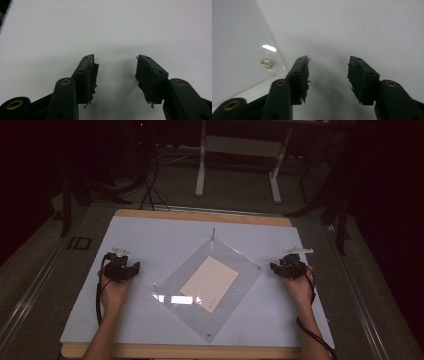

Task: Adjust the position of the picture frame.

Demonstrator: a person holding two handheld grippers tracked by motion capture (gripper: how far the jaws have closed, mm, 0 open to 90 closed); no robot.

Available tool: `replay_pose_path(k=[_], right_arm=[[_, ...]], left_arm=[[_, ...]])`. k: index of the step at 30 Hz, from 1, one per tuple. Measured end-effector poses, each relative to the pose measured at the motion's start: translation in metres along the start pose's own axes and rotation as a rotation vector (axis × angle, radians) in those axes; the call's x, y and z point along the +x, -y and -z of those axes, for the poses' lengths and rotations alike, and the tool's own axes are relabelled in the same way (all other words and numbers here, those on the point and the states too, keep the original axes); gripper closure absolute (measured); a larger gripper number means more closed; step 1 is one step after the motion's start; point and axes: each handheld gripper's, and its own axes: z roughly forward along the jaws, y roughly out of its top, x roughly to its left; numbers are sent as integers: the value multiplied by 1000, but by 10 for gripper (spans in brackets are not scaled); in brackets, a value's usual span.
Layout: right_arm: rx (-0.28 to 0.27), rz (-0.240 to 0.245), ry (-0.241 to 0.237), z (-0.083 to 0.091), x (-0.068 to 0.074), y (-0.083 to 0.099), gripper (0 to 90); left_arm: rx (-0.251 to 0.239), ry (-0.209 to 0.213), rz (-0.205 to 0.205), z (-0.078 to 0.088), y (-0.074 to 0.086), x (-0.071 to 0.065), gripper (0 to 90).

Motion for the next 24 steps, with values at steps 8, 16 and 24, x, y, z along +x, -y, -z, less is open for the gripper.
replay_pose_path(k=[8, 16, 24], right_arm=[[19, 59, -27, -1, 8, 0, 522], [16, 120, -68, -2, 23, -9, 558], [24, 195, -97, -4, 39, -28, 542]], left_arm=[[7, 72, -56, 10, -2, -4, 533], [-30, 133, -75, 23, 1, -5, 541], [-34, 196, -100, 39, 4, -11, 611]])
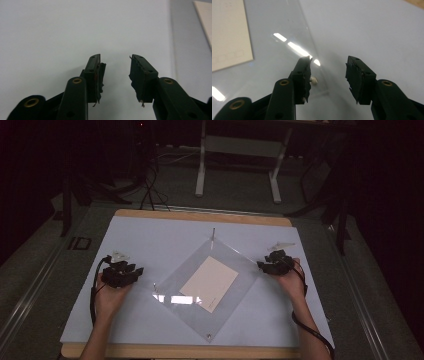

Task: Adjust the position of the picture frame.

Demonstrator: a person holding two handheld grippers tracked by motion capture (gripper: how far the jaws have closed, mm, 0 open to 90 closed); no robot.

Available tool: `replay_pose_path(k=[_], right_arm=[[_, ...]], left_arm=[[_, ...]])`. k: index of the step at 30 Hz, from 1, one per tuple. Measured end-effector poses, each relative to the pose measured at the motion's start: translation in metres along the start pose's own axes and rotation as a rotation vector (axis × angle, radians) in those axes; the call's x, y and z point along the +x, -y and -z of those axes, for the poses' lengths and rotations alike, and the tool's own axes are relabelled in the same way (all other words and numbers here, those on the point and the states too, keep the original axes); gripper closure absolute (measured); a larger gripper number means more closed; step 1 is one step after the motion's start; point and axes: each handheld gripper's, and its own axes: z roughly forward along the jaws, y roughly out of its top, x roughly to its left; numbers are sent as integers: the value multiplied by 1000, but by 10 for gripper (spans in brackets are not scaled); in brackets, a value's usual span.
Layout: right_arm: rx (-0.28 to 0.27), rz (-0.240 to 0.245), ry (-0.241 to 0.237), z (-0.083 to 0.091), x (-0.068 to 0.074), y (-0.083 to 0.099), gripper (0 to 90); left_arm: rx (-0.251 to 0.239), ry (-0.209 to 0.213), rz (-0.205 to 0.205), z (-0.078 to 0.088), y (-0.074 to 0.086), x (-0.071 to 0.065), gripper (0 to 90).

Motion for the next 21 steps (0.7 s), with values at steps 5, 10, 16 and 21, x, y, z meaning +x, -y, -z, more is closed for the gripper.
replay_pose_path(k=[5, 10, 16, 21], right_arm=[[-31, -16, -55, 1, 2, -19, 529], [-24, 33, -43, -4, 7, -37, 522], [-10, 72, -56, -18, 13, -48, 534], [-16, 64, -85, -28, 15, -54, 546]], left_arm=[[12, 23, -25, 5, 2, -6, 603], [19, 43, -48, 10, 6, -12, 579], [29, 61, -84, 13, 11, -17, 577], [50, 72, -122, 13, 15, -24, 589]])
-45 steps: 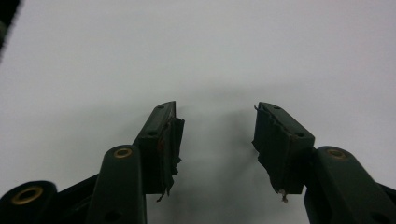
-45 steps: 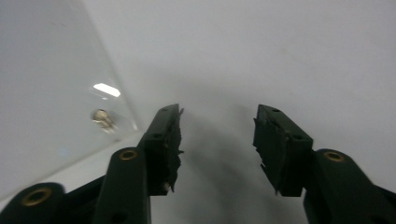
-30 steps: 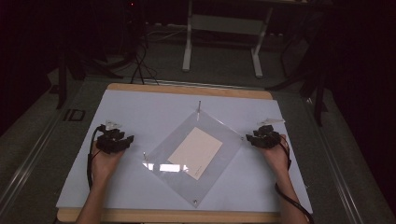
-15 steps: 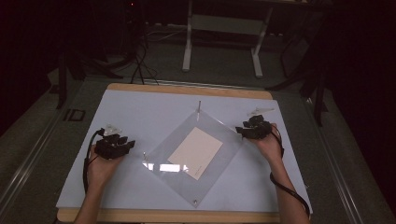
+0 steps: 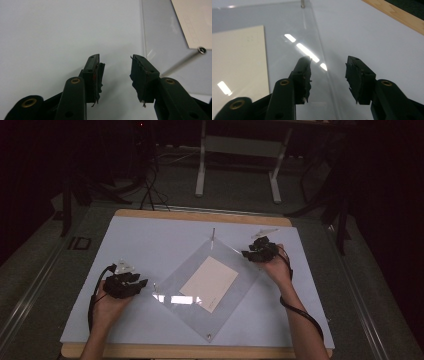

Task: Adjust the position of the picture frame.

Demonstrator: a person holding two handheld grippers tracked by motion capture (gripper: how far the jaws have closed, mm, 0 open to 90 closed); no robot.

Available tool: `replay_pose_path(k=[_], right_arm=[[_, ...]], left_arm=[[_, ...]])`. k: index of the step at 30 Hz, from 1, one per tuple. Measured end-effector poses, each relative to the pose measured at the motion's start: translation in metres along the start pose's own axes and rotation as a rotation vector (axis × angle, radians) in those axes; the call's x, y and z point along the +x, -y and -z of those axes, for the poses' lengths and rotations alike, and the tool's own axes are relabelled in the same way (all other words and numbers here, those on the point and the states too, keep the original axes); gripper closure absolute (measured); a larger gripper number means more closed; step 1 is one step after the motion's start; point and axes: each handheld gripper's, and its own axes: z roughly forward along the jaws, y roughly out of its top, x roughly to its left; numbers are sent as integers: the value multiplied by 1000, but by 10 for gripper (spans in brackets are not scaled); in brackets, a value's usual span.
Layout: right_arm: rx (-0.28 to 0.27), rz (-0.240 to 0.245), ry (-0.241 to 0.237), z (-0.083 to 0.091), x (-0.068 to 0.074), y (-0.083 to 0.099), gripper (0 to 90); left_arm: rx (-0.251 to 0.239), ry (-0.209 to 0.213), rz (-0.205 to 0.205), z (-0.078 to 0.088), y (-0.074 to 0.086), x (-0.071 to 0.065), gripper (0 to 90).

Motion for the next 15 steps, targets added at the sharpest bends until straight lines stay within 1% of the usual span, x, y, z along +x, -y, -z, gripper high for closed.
replay_pose_path(k=[2, 3, 9, 12, 15], right_arm=[[-8, -7, -10, -2, 1, -2, 548], [-12, -3, -13, -4, 1, -4, 547], [-22, 10, -32, -10, 5, -15, 545], [-21, 16, -32, -13, 6, -20, 544], [-19, 27, -35, -17, 8, -25, 543]], left_arm=[[-5, 13, -13, 1, 1, -3, 589], [-2, 13, -17, 1, 1, -3, 589], [-7, 43, -38, 4, 4, -9, 586], [-8, 60, -53, 5, 6, -13, 583], [-10, 74, -59, 5, 8, -17, 579]])
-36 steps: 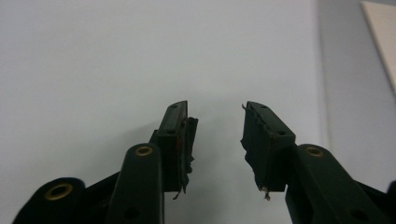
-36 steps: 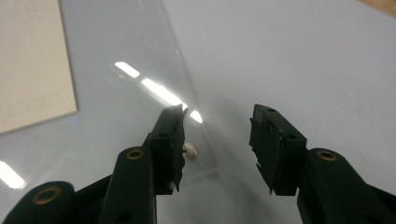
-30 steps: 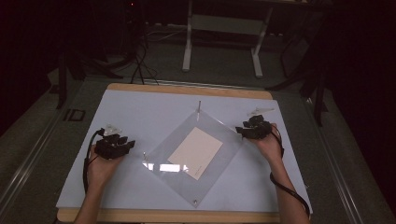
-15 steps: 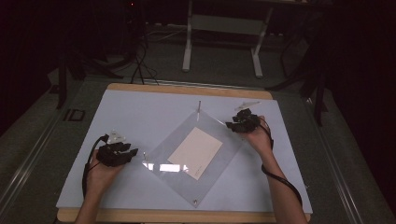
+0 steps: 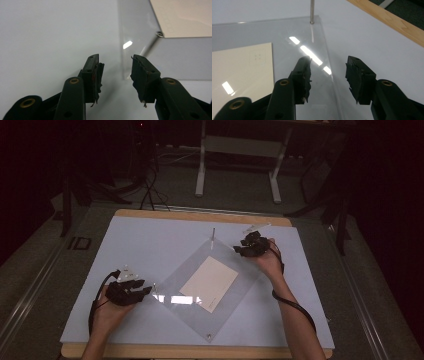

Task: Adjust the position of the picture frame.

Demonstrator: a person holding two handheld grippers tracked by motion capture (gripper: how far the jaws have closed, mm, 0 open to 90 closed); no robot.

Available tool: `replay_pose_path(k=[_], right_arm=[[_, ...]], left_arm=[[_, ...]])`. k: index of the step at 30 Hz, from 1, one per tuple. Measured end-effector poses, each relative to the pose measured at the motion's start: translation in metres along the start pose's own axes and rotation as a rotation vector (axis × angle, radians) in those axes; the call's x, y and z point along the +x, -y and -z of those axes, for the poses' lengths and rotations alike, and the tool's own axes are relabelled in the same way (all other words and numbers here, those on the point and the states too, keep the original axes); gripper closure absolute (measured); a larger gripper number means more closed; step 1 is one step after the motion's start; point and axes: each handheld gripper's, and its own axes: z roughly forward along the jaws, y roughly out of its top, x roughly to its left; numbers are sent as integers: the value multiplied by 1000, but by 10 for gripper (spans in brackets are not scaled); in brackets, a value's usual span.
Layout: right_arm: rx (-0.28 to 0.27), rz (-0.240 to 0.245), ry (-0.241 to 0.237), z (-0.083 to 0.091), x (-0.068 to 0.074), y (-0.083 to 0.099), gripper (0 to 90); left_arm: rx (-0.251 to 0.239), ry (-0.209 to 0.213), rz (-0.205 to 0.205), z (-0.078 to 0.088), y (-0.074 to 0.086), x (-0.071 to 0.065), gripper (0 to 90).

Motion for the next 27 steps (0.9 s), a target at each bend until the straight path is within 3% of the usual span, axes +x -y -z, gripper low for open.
replay_pose_path(k=[6, 9, 22, 27], right_arm=[[-9, 8, -12, -6, 3, -7, 543], [-10, 6, -18, -9, 4, -9, 546], [-25, 24, -41, -21, 8, -22, 614], [-25, 29, -52, -30, 8, -27, 648]], left_arm=[[3, 50, -52, -3, 0, -17, 582], [-15, 66, -43, -8, -5, -20, 607], [-15, 44, -35, -19, -9, -20, 821], [-8, 35, -48, -18, -9, -22, 836]])
